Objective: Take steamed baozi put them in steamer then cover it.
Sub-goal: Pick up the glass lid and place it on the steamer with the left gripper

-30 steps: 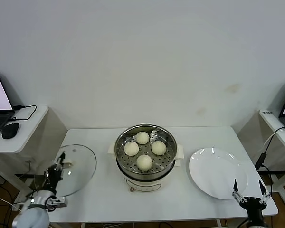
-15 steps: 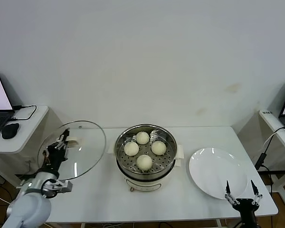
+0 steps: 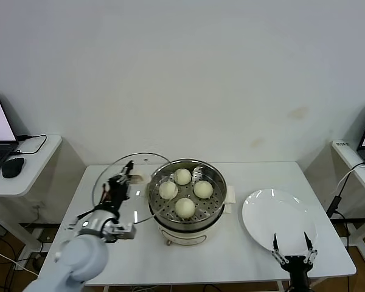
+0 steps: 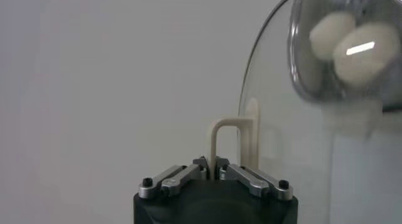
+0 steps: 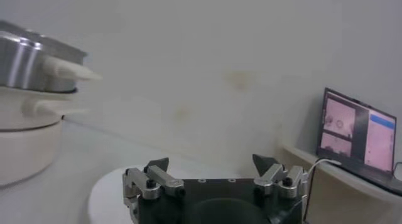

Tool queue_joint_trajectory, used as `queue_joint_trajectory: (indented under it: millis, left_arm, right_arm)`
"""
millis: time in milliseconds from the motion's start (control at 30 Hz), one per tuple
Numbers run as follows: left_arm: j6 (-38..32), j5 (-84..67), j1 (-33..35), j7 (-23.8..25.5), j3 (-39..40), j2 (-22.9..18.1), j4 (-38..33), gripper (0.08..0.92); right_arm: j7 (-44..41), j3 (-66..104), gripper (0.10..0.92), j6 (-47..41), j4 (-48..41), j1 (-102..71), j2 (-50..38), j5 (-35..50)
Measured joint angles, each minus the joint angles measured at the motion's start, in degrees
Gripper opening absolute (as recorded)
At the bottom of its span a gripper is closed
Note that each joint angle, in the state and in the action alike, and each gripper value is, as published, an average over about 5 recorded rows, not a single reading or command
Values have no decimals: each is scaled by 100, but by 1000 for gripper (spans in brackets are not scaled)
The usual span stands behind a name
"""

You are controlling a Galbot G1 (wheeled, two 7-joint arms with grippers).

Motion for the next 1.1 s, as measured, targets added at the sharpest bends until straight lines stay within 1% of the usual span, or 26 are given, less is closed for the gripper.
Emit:
queue_joint_trajectory:
  millis: [267, 500, 800, 1100]
  left_arm:
    - [356, 585, -839, 457, 1003, -533, 359, 137]
    - [530, 1112, -1314, 737, 1501, -1051, 729, 137]
    - [596, 1789, -1466, 965, 1672, -1732, 1225, 137]
    - [564, 2374, -1419, 1038, 1639, -2313, 1583, 137]
  right_arm:
    - [89, -107, 823, 66, -163, 8, 92, -262]
    - [135, -175, 823, 105, -231, 46, 128, -406]
    - [142, -275, 823, 121, -330, 80, 148, -527]
    - [120, -353, 823, 142, -377, 103, 155, -564]
